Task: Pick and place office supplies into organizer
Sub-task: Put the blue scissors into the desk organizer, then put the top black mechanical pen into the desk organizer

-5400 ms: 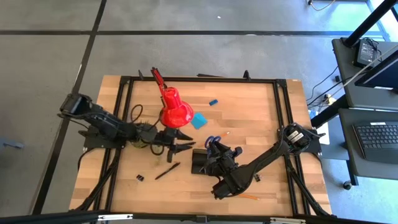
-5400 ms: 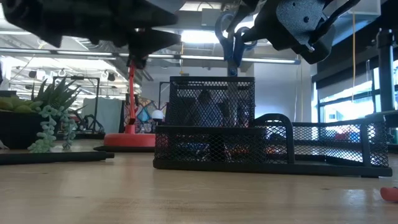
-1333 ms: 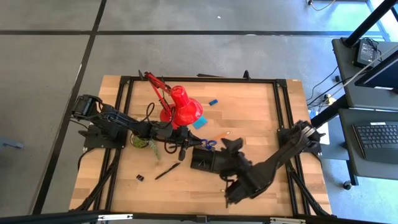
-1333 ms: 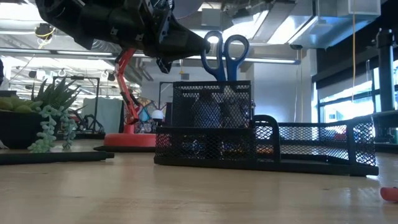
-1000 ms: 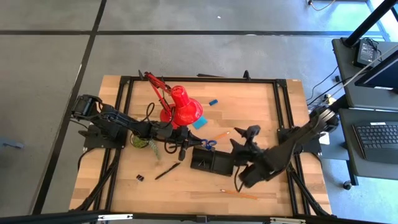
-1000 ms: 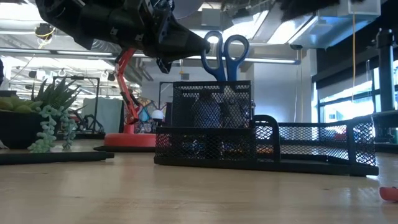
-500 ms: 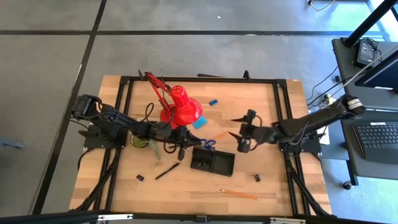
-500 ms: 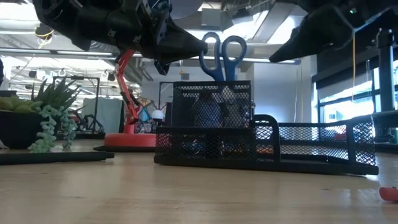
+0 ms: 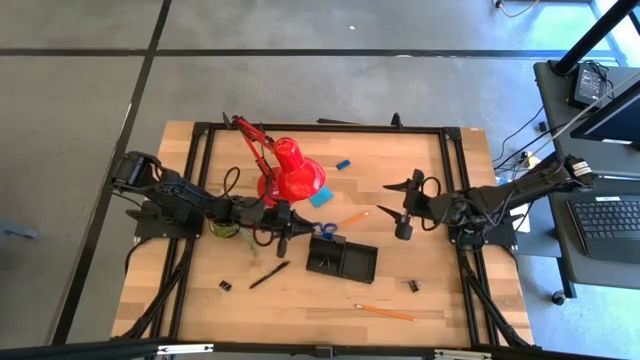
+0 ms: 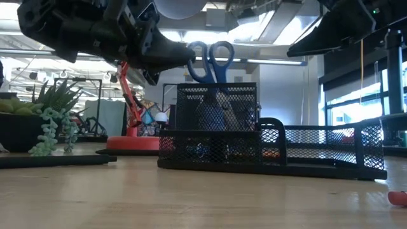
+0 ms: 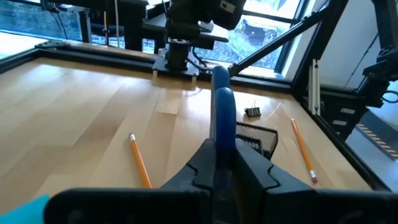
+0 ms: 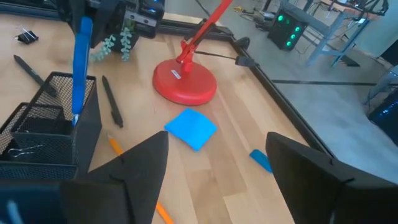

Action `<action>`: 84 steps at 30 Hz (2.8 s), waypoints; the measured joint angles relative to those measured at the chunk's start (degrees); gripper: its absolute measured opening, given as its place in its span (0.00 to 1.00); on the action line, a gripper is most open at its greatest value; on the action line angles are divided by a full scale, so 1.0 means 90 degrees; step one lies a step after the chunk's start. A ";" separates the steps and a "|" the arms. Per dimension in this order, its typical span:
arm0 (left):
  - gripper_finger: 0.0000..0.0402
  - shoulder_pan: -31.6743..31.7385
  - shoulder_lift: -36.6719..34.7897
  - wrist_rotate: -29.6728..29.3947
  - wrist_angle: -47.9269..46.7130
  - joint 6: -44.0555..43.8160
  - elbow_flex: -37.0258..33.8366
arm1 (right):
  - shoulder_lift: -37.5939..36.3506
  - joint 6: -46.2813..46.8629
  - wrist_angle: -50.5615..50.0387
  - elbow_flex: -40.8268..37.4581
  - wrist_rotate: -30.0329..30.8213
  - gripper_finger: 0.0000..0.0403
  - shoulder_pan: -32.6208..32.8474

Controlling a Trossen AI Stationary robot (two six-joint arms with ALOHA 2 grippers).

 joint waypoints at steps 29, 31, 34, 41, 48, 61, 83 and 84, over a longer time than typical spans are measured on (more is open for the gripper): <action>0.24 0.0007 0.0000 0.0095 -0.0436 -0.0097 -0.0108 | 0.0015 -0.0017 -0.0007 -0.0001 0.0005 0.68 0.0000; 0.26 0.0009 -0.0020 0.0121 -0.0401 -0.0095 -0.0106 | 0.0015 -0.0017 -0.0007 0.0000 0.0005 0.68 0.0000; 0.30 0.0012 -0.0126 0.0205 -0.0475 -0.0096 -0.0106 | 0.0015 -0.0017 -0.0011 0.0000 0.0005 0.68 0.0000; 0.34 0.0012 -0.0796 0.0522 -0.1296 -0.0244 -0.0105 | 0.0015 -0.0019 -0.0036 0.0000 0.0005 0.68 0.0000; 0.34 0.0012 -0.1882 0.0490 -0.1994 0.0201 -0.0101 | 0.0015 -0.0019 -0.0041 0.0000 0.0005 0.68 0.0000; 0.33 0.0012 -0.2470 -0.0249 -0.2459 0.1633 -0.0099 | 0.0028 -0.0290 -0.0094 0.0000 -0.0155 0.68 0.0000; 0.33 0.0015 -0.2467 -0.1243 -0.2459 0.1802 -0.0099 | 0.0855 0.1171 -0.0338 -0.0002 -0.0991 0.68 -0.0513; 0.33 0.0015 -0.2467 -0.1243 -0.2459 0.1802 -0.0099 | 0.0855 0.1171 -0.0338 -0.0002 -0.0991 0.68 -0.0537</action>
